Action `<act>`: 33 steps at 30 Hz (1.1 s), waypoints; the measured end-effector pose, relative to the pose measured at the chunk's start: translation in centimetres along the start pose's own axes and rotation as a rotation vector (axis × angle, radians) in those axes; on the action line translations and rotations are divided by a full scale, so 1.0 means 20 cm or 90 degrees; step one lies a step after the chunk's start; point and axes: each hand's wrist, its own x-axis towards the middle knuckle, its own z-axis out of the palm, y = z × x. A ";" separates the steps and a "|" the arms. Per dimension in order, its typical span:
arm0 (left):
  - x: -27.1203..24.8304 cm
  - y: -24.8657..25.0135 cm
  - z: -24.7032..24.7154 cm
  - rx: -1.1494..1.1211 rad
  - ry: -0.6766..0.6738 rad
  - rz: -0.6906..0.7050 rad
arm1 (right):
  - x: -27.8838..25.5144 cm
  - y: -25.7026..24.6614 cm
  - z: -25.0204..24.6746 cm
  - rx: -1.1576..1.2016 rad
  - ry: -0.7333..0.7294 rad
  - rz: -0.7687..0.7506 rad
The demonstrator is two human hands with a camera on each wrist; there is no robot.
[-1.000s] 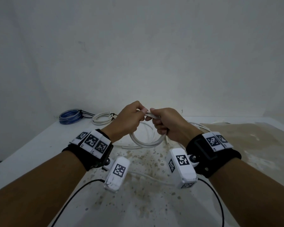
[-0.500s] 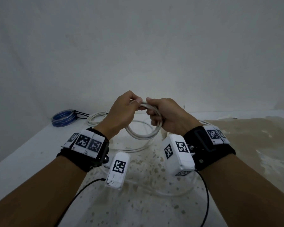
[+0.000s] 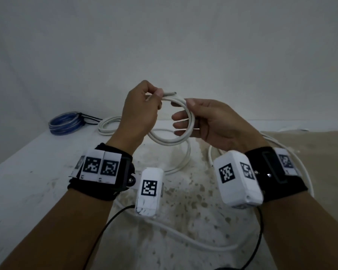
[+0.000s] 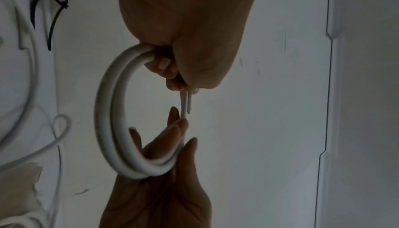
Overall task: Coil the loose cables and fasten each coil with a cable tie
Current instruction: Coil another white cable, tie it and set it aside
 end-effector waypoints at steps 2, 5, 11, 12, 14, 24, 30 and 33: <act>0.00 0.00 -0.01 -0.004 -0.007 0.012 | -0.01 0.00 -0.02 -0.032 -0.028 0.002; -0.01 0.00 -0.01 0.009 -0.041 0.050 | -0.02 0.01 -0.02 -0.024 -0.009 0.013; -0.08 0.02 0.06 0.068 -0.123 0.152 | 0.01 -0.01 0.03 -0.146 0.141 0.032; -0.08 0.02 0.07 0.063 -0.125 0.147 | 0.01 -0.02 0.03 -0.160 0.145 0.030; -0.08 0.01 0.08 0.037 -0.145 0.122 | -0.01 -0.03 0.02 -0.168 0.145 0.019; -0.08 0.02 0.09 -0.066 -0.157 0.024 | 0.00 -0.03 0.00 -0.222 0.136 0.005; -0.10 -0.01 0.15 -0.025 -0.121 0.032 | -0.02 -0.02 -0.04 -0.268 0.143 0.041; -0.13 0.03 0.21 0.015 -0.120 0.021 | -0.06 -0.04 -0.08 -0.271 0.159 0.052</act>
